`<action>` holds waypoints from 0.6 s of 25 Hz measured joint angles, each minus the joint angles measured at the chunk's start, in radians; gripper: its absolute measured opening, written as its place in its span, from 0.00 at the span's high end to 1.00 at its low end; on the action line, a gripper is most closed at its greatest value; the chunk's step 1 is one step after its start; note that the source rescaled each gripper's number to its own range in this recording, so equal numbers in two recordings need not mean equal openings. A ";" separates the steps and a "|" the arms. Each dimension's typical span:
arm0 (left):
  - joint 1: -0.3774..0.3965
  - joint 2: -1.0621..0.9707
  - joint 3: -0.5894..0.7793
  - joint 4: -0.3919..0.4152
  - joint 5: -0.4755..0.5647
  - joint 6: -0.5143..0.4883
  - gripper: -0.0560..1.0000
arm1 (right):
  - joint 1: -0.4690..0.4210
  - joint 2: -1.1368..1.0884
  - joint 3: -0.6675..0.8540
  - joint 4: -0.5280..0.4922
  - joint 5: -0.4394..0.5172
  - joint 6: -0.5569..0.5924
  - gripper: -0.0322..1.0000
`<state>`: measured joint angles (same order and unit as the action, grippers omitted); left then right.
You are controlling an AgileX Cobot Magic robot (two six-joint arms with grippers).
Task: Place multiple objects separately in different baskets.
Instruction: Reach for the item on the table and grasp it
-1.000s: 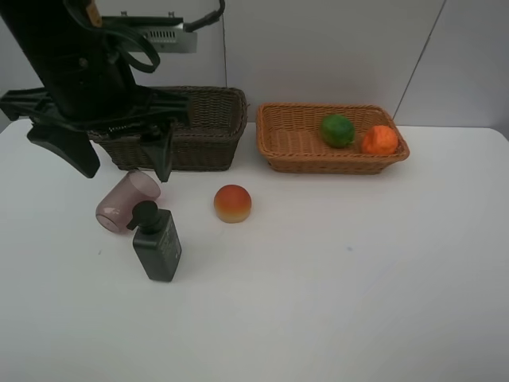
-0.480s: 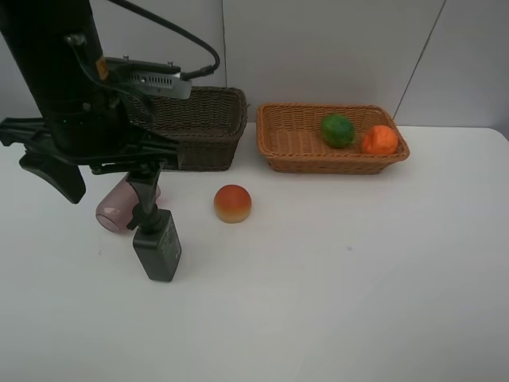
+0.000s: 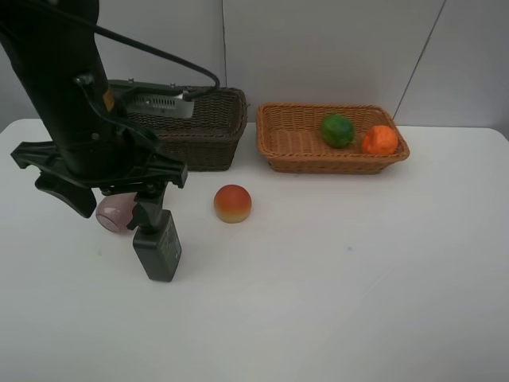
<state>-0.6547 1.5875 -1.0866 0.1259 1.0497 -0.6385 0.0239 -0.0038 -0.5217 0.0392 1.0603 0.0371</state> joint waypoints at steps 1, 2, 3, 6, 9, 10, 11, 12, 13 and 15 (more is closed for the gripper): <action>0.000 0.000 0.000 0.000 -0.014 0.000 0.08 | 0.000 0.000 0.000 0.000 0.000 0.000 0.00; 0.000 0.000 0.000 0.000 -0.026 0.002 0.08 | 0.000 0.000 0.000 0.000 0.000 0.000 0.00; 0.000 0.000 0.000 0.000 -0.034 0.003 0.08 | 0.000 0.000 0.000 0.000 0.000 0.000 0.00; 0.000 0.000 0.000 0.000 -0.057 0.006 0.08 | 0.000 0.000 0.000 0.000 0.000 0.000 0.00; 0.000 0.012 0.000 0.000 -0.070 0.006 0.08 | 0.000 0.000 0.000 0.000 0.000 0.000 0.00; 0.000 0.022 0.000 0.000 -0.072 0.006 0.08 | 0.000 0.000 0.000 0.000 0.000 0.000 0.00; 0.000 0.035 0.000 0.000 -0.073 0.006 0.08 | 0.000 0.000 0.000 0.000 0.000 0.000 0.00; 0.000 0.046 0.000 0.000 -0.075 0.006 0.08 | 0.000 0.000 0.000 0.000 0.000 0.000 0.00; 0.000 0.059 0.000 0.000 -0.078 0.006 0.08 | 0.000 0.000 0.000 0.000 0.000 0.000 0.00; 0.000 0.075 0.001 0.000 -0.089 0.006 0.08 | 0.000 0.000 0.000 0.000 0.000 0.000 0.00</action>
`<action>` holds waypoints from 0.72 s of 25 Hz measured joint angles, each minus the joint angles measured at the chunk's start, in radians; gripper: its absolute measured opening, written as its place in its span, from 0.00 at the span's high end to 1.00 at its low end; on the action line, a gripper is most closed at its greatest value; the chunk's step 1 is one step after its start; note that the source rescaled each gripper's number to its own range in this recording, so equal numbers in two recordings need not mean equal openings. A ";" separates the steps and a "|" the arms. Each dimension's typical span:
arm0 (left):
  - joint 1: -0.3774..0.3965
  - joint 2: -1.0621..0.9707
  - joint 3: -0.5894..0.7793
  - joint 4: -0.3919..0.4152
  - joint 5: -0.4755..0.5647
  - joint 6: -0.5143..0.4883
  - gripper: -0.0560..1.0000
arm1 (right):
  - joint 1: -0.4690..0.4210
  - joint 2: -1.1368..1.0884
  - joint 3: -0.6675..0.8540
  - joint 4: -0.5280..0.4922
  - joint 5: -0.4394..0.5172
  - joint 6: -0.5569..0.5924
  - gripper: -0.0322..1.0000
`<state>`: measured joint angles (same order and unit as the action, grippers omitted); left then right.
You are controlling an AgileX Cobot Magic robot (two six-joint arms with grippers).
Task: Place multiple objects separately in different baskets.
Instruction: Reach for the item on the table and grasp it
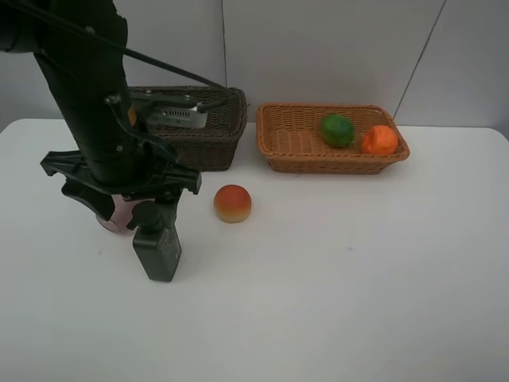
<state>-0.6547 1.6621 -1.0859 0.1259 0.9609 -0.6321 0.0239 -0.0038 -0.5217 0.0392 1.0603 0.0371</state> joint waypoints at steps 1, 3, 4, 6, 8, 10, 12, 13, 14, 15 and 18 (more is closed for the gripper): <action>0.000 0.003 0.002 0.000 -0.009 0.000 0.08 | 0.000 0.000 0.000 0.000 0.000 0.000 0.00; 0.000 0.013 0.003 0.000 -0.021 0.000 0.08 | 0.000 0.000 0.000 0.000 0.000 0.000 0.00; 0.000 0.019 0.004 0.000 -0.026 0.000 0.08 | 0.000 0.000 0.000 0.000 0.000 0.000 0.00; 0.000 0.039 0.004 -0.001 -0.030 0.007 0.08 | 0.000 0.000 0.000 0.001 0.000 0.000 0.00; 0.000 0.066 0.004 -0.001 -0.033 0.015 0.08 | 0.000 0.000 0.000 0.001 0.000 0.000 0.00; 0.000 0.091 0.004 -0.001 -0.035 0.017 0.08 | 0.000 0.000 0.000 0.001 0.000 0.000 0.00; 0.000 0.110 0.004 -0.001 -0.046 0.018 0.08 | 0.000 0.000 0.000 0.001 0.000 0.000 0.00; 0.000 0.117 0.004 -0.001 -0.054 0.018 0.08 | 0.000 0.000 0.000 0.001 0.000 0.000 0.00; 0.000 0.124 0.004 -0.001 -0.063 0.018 0.08 | 0.000 0.000 0.000 0.001 0.000 0.000 0.00; 0.000 0.129 0.004 -0.001 -0.074 0.018 0.08 | 0.000 0.000 0.000 0.001 0.000 0.000 0.00; 0.000 0.152 0.004 -0.001 -0.096 0.018 0.08 | 0.000 0.000 0.000 0.001 0.000 0.000 0.00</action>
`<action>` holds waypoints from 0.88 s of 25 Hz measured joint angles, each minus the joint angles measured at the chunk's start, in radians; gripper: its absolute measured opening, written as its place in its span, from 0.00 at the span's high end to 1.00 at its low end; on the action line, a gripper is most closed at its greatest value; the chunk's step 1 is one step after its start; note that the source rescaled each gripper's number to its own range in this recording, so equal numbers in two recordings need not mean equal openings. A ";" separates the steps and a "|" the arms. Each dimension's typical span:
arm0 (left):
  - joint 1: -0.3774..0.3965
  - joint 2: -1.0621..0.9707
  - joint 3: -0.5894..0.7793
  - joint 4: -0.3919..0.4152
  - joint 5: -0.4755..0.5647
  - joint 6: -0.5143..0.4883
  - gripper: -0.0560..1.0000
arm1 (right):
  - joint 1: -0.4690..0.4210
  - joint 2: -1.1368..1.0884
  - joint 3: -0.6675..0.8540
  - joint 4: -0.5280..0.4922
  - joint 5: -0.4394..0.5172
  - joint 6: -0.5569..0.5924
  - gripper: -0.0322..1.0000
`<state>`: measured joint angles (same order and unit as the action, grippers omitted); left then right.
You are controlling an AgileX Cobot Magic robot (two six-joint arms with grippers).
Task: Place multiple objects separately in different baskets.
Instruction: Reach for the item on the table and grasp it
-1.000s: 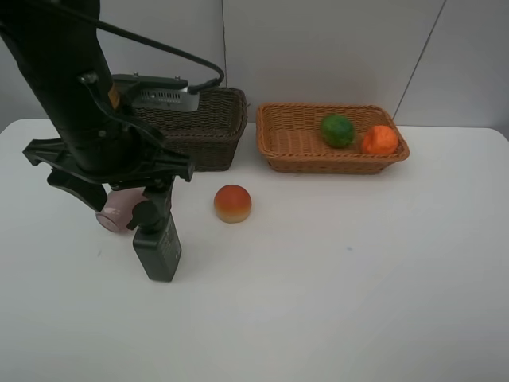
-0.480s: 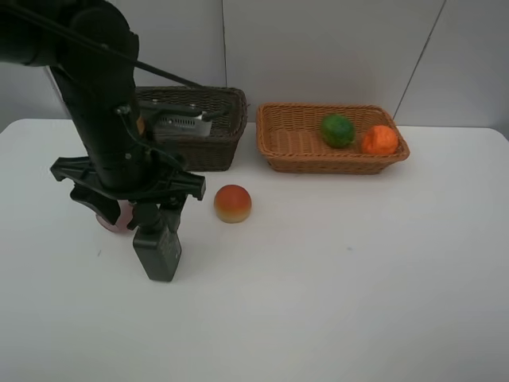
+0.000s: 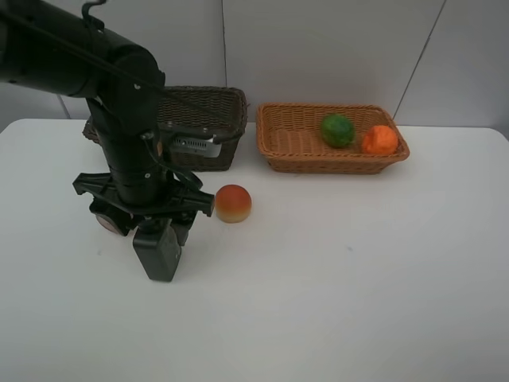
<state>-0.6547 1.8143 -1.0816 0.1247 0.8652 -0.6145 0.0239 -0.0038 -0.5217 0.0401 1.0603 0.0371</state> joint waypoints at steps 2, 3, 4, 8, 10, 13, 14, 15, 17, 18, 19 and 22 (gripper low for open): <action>0.001 0.016 0.000 -0.004 -0.004 0.001 0.08 | 0.000 0.000 0.000 0.000 0.000 0.000 0.00; 0.001 0.023 0.000 -0.007 -0.004 0.001 0.08 | 0.000 0.000 0.000 0.000 0.000 0.000 0.00; 0.001 0.029 0.000 -0.008 -0.004 0.001 0.08 | 0.000 0.000 0.000 0.000 0.000 0.000 0.00; 0.001 0.040 0.000 -0.014 -0.005 0.001 0.08 | 0.000 0.000 0.000 0.000 0.000 0.000 0.00; 0.001 0.043 0.002 -0.018 -0.007 0.001 0.08 | 0.000 0.000 0.000 0.000 0.000 0.000 0.00; 0.001 0.043 0.003 -0.019 -0.007 0.001 0.08 | 0.000 0.000 0.000 0.000 0.000 0.000 0.00; 0.001 0.043 0.003 -0.019 -0.007 0.001 0.09 | 0.000 0.000 0.000 0.000 0.000 0.000 0.00; 0.001 0.043 0.003 -0.019 -0.007 0.001 0.11 | 0.000 0.000 0.000 0.000 0.000 0.000 0.00; 0.001 0.043 0.003 -0.019 -0.007 0.001 0.21 | 0.000 0.000 0.000 0.000 0.000 0.000 0.00; 0.001 0.043 0.003 -0.019 -0.007 0.001 0.31 | 0.000 0.000 0.000 -0.001 0.000 0.000 0.00; 0.001 0.043 0.003 -0.019 -0.007 0.001 0.45 | 0.000 0.000 0.000 -0.001 0.000 0.000 0.00; 0.001 0.043 0.003 -0.019 -0.007 0.001 0.95 | 0.000 0.000 0.000 -0.001 0.000 0.000 0.00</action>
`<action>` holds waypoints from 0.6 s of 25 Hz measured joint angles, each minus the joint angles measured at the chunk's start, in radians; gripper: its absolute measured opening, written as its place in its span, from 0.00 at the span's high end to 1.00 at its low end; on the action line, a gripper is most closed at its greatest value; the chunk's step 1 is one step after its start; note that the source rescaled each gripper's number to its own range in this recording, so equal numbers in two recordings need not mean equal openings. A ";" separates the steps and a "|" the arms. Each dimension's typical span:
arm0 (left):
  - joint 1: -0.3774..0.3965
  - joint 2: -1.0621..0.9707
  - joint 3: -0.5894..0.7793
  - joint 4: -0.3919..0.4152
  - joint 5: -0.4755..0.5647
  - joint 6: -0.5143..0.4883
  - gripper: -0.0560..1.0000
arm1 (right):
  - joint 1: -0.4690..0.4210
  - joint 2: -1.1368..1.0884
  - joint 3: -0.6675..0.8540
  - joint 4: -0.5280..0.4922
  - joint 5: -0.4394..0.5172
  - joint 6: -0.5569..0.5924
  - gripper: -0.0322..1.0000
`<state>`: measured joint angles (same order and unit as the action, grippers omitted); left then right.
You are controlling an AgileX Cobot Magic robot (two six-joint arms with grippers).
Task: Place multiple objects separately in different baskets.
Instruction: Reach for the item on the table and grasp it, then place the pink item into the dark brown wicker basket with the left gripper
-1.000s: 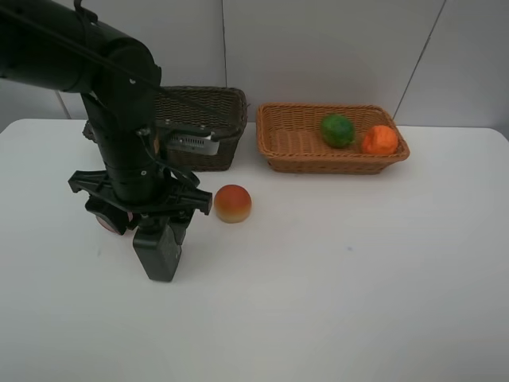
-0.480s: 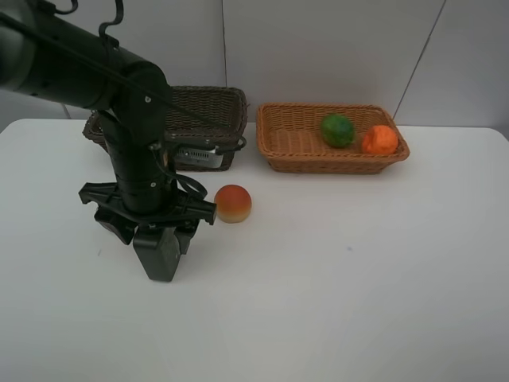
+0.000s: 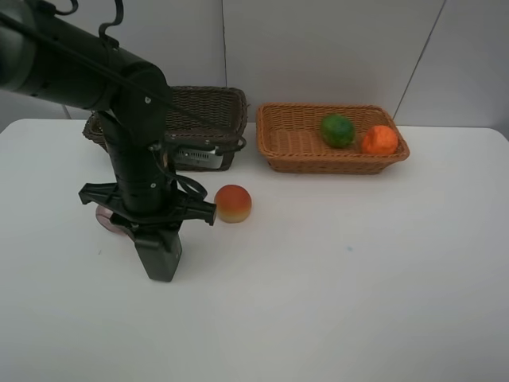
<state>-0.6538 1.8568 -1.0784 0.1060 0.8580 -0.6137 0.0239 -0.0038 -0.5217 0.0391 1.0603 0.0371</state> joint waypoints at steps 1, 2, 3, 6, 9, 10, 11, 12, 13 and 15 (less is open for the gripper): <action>0.000 0.000 0.000 0.000 0.000 0.000 0.94 | 0.000 0.000 0.000 0.000 0.000 0.000 0.00; 0.000 0.000 0.000 0.000 0.000 0.000 0.93 | 0.000 0.000 0.000 0.000 0.000 0.000 0.00; 0.000 0.000 0.000 0.000 0.000 0.000 0.93 | 0.000 0.000 0.000 0.000 0.000 0.000 0.00; 0.000 0.000 0.000 0.000 0.000 0.000 0.93 | 0.000 0.000 0.000 0.000 0.000 0.000 0.00; 0.000 0.000 0.000 0.000 0.000 0.000 0.93 | 0.000 0.000 0.000 0.000 0.000 0.000 0.00; 0.000 0.000 0.000 0.000 -0.001 0.001 0.93 | 0.000 0.000 0.000 0.000 0.000 0.000 0.00; 0.000 0.000 0.000 0.000 -0.003 0.001 0.93 | 0.000 0.000 0.000 0.000 0.000 0.000 0.00; 0.000 0.000 0.000 0.000 -0.003 0.001 0.93 | 0.000 0.000 0.000 0.000 0.000 0.000 0.00; 0.000 0.000 0.000 0.000 -0.003 0.001 0.93 | 0.000 0.000 0.000 0.000 0.000 0.000 0.00; 0.000 0.000 0.000 0.000 -0.004 0.002 0.93 | 0.000 0.000 0.000 0.000 0.000 0.000 0.00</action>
<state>-0.6538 1.8568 -1.0784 0.1060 0.8540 -0.6114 0.0239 -0.0038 -0.5217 0.0391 1.0603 0.0371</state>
